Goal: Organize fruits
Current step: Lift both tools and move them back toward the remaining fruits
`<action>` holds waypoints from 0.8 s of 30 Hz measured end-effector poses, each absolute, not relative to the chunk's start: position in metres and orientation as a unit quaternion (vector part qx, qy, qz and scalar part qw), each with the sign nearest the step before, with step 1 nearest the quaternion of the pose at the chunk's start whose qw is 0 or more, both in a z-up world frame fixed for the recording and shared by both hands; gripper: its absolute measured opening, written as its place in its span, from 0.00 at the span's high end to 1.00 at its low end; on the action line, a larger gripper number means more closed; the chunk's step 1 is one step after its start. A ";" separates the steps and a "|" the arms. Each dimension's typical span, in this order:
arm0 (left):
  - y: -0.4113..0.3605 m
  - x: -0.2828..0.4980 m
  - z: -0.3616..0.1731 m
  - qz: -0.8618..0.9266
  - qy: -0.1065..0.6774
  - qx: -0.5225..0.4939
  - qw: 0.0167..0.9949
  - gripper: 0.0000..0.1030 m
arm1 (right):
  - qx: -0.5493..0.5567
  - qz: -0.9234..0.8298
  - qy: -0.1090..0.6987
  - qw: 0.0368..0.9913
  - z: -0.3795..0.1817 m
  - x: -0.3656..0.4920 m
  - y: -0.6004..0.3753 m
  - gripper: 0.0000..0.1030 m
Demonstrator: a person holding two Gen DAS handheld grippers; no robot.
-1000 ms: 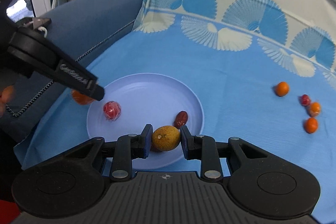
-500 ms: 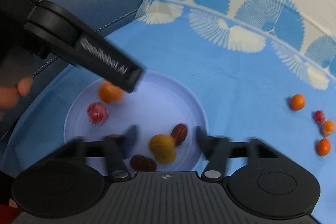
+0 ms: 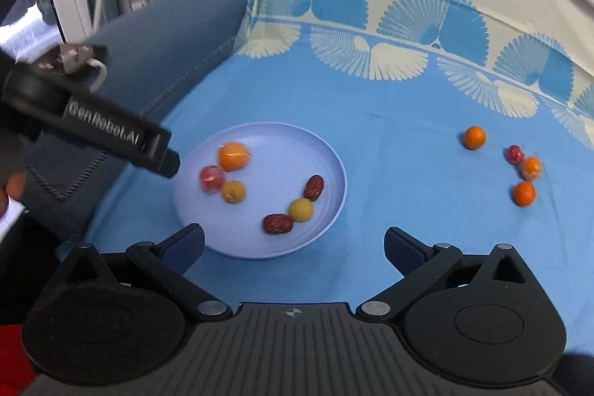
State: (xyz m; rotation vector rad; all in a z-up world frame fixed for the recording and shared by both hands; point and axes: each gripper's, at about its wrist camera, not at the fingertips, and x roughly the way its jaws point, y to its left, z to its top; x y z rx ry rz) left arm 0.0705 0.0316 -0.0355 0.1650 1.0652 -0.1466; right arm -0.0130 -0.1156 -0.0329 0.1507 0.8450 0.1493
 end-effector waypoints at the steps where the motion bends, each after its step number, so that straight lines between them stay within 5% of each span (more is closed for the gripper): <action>1: 0.033 0.060 -0.032 -0.071 0.504 0.081 0.857 0.00 | 0.076 0.071 0.405 0.908 -0.029 -0.021 -0.115 0.01; 24: 0.024 -0.044 0.001 -0.054 0.442 0.116 0.888 0.00 | 0.085 0.043 0.311 0.946 0.022 -0.114 -0.126 0.01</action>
